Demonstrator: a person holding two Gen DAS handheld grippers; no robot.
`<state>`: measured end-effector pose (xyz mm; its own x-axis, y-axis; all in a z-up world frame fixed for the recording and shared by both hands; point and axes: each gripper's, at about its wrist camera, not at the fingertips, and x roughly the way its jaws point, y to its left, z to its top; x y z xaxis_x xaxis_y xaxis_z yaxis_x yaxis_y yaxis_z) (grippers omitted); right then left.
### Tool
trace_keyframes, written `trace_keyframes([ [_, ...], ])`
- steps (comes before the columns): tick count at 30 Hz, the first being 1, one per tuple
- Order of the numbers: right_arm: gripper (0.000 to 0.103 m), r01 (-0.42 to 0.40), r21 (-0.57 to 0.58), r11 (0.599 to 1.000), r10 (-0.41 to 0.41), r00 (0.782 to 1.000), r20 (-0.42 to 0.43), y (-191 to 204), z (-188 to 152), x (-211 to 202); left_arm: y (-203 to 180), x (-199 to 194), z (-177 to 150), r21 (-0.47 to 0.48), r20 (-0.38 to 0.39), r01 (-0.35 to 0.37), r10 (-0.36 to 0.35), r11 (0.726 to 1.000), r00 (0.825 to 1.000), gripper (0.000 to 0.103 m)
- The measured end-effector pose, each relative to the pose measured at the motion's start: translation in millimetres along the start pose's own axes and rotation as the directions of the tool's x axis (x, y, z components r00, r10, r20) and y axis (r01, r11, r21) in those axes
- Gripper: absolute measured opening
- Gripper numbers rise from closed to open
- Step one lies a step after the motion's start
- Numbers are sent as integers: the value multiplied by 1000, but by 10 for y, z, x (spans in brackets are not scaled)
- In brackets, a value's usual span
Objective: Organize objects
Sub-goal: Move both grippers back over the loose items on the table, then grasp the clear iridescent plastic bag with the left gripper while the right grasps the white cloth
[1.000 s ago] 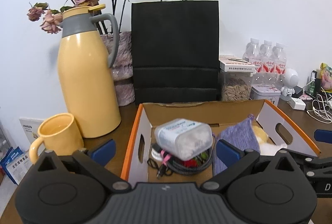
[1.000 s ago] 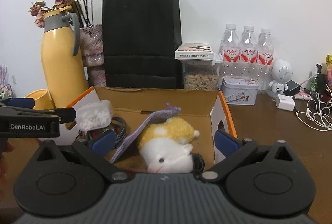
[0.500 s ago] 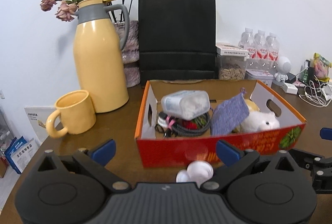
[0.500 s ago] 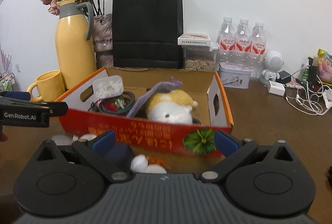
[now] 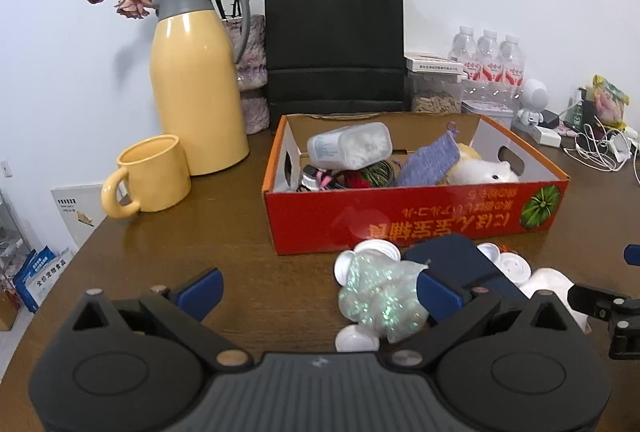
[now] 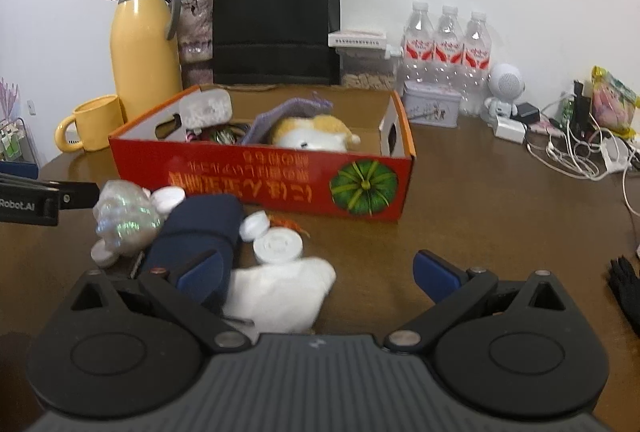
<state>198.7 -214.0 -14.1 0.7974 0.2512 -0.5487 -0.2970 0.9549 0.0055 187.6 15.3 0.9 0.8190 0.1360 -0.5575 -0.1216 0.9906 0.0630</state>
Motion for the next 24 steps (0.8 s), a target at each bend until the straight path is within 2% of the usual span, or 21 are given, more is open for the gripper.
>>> trace_keyframes([
  [12,103,-32,32,999,34,997,-62,-85,-82,286,-176,253,24,-28,-17,23,-23,999,1000,103],
  [14,100,-48,39,998,51,996,-68,-87,-90,328,-184,310,22,-40,-17,18,-19,999,1000,103],
  [17,89,-78,53,996,82,994,-78,-84,-93,370,-185,391,18,-50,-27,17,-18,999,999,101],
  [19,73,-101,60,993,105,991,-82,-71,-102,386,-170,405,9,-62,-28,27,-28,998,999,95],
  [21,62,-126,66,990,132,988,-84,-65,-110,388,-154,415,1,-73,-35,49,-51,996,998,83],
  [22,56,-131,66,989,136,988,-80,-60,-113,381,-155,416,-4,-75,-38,56,-58,996,998,80],
  [23,52,-136,63,989,141,987,-78,-54,-113,376,-158,418,-10,-76,-40,63,-66,995,997,69],
  [24,49,-132,61,989,136,988,-75,-51,-114,368,-163,418,-17,-75,-44,70,-73,995,996,53],
])
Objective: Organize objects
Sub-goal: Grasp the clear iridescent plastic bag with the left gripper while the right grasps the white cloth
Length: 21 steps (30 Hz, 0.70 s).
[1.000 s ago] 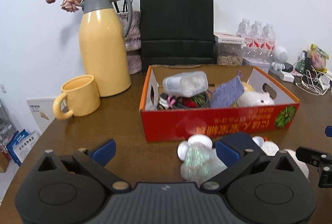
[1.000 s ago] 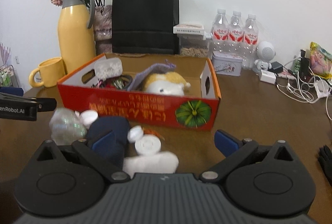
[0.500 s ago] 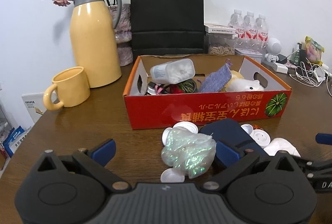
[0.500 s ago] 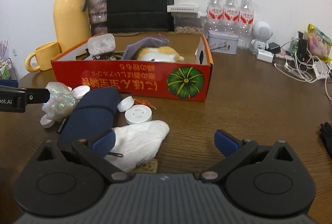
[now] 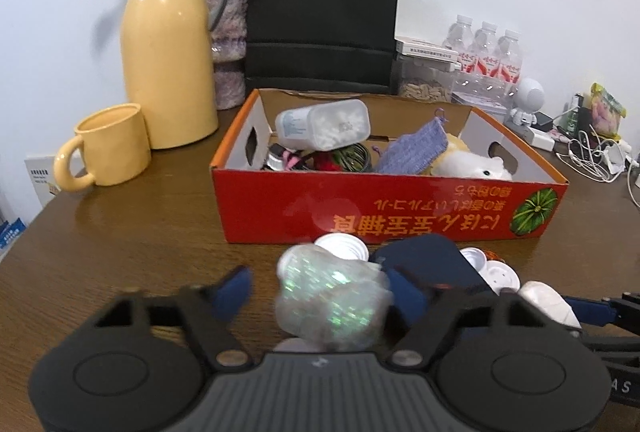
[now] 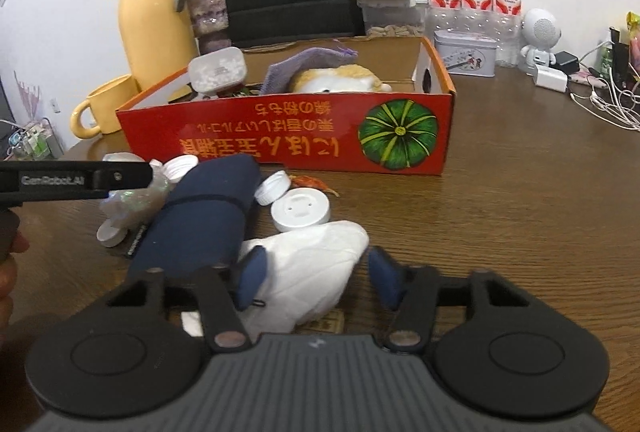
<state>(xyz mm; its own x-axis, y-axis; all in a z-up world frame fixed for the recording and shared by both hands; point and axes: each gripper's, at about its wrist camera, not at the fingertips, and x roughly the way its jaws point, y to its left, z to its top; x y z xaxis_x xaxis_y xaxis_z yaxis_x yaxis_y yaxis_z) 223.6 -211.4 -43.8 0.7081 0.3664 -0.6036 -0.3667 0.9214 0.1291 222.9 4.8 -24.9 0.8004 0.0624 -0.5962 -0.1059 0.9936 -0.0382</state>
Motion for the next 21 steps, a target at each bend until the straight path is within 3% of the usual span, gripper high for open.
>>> trace_keyframes([
  [3,35,6,9,1000,-6,1000,15,-14,-1,-18,-27,-8,-28,19,-3,12,-12,1000,1000,42],
  [10,16,-10,25,1000,9,997,75,-44,22,-130,-96,-132,-61,59,39,13,-15,998,999,33],
  [21,10,-54,62,997,43,983,178,-18,122,-430,-36,-365,-67,86,85,1,-8,996,996,28],
])
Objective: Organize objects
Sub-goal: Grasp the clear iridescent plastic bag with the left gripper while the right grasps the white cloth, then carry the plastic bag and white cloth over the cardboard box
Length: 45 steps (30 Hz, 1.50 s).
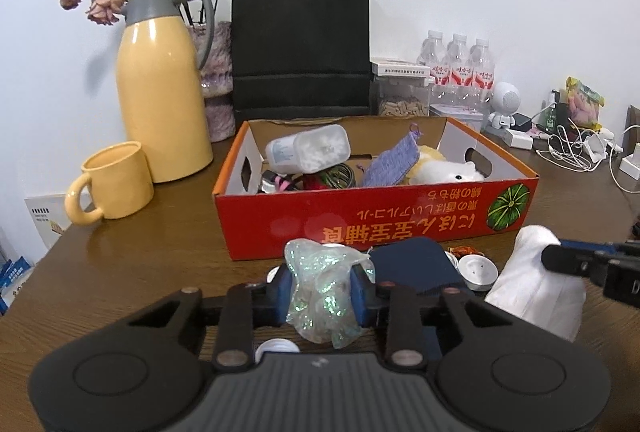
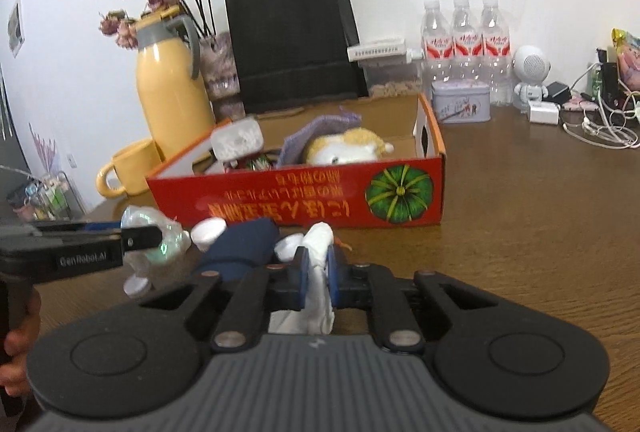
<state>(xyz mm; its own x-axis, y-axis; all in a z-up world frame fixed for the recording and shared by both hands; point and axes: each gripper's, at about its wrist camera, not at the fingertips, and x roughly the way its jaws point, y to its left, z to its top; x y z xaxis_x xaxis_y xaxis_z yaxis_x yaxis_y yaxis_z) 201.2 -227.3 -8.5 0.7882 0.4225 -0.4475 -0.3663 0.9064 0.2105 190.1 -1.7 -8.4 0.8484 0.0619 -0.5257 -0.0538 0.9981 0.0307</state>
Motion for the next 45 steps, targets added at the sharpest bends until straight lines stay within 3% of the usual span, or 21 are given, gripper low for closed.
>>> trace_keyframes([
  [25,9,-27,2,1000,27,990,137,134,407,-296,-96,-376,298,31,113,17,-21,999,993,28],
  [37,9,-48,36,998,40,978,206,96,767,-71,-230,-198,656,27,171,44,-48,999,984,28],
  [45,9,-55,66,996,39,974,224,-28,932,262,-311,144,859,8,181,53,-53,999,982,28],
])
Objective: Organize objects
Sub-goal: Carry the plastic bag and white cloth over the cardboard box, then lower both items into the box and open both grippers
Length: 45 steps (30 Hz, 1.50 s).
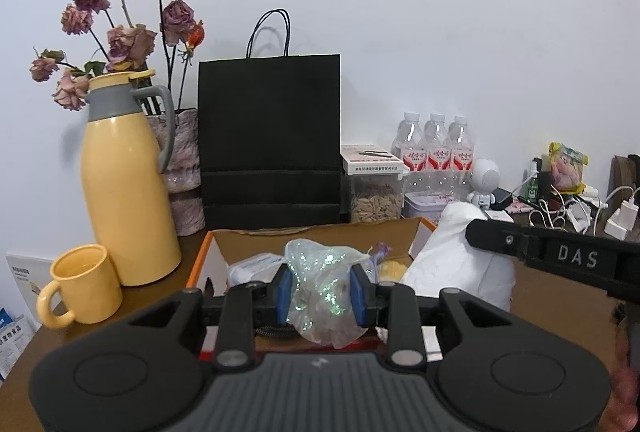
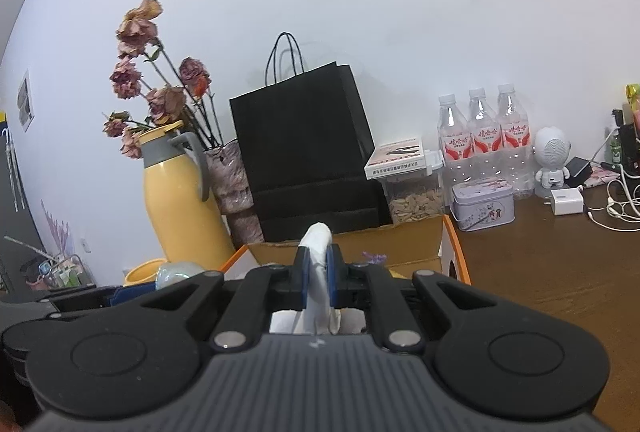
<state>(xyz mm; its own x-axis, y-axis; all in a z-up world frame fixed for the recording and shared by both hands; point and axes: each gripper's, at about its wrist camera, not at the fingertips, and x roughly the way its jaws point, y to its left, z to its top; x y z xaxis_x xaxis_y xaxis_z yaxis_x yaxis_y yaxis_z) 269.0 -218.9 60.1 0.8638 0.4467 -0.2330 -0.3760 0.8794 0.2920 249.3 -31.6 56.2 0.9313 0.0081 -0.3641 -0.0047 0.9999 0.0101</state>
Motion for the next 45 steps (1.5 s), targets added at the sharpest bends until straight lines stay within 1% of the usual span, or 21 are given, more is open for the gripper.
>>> trace_keyframes([
  [4,9,5,35,999,-5,1000,0,-139,47,241,-48,247,90,-10,8,-5,5,1000,1000,28],
  [7,9,12,49,999,-11,1000,-16,-246,77,418,-82,428,122,-21,13,-4,4,1000,1000,28],
  [15,9,27,67,997,-24,999,-42,-512,131,840,-88,945,192,-33,-32,-4,2,999,999,28],
  [20,9,30,69,997,-26,998,-58,-629,179,1086,-84,1163,248,-21,-35,-3,3,1000,999,28],
  [26,10,42,36,998,-38,995,-93,-694,195,1352,-141,1425,263,18,-57,4,-3,1000,998,28],
  [31,11,74,-28,997,-77,988,-134,-692,160,1509,-157,1584,262,52,-75,-1,5,999,997,29],
  [34,15,118,-97,988,-133,977,-166,-641,126,1555,-139,1643,250,64,-86,-21,27,998,996,39],
  [35,18,124,-113,986,-142,975,-172,-632,114,1558,-120,1646,245,61,-84,-25,30,998,996,42],
  [36,31,133,-131,982,-156,971,-183,-621,105,1563,-96,1644,242,58,-82,-30,35,998,996,48],
  [37,55,138,-149,979,-166,967,-191,-606,92,1565,-71,1633,246,56,-79,-38,43,998,996,51],
  [38,65,143,-168,975,-174,966,-191,-592,82,1561,-47,1620,252,54,-73,-47,51,997,996,62],
  [39,79,148,-194,970,-185,965,-188,-564,68,1554,-22,1607,259,52,-67,-58,61,997,996,77],
  [40,85,156,-214,964,-197,963,-186,-539,58,1549,1,1592,268,51,-61,-71,74,996,995,82],
  [41,86,163,-222,961,-206,961,-185,-527,55,1541,25,1581,275,48,-52,-86,88,995,995,92],
  [42,94,164,-225,960,-207,960,-186,-521,56,1538,52,1572,279,42,-48,-91,93,995,994,100],
  [43,103,161,-227,961,-205,961,-186,-515,60,1537,75,1572,286,35,-49,-92,94,995,994,103],
  [45,103,163,-237,958,-209,961,-183,-496,66,1530,113,1568,290,22,-52,-93,94,995,994,103],
])
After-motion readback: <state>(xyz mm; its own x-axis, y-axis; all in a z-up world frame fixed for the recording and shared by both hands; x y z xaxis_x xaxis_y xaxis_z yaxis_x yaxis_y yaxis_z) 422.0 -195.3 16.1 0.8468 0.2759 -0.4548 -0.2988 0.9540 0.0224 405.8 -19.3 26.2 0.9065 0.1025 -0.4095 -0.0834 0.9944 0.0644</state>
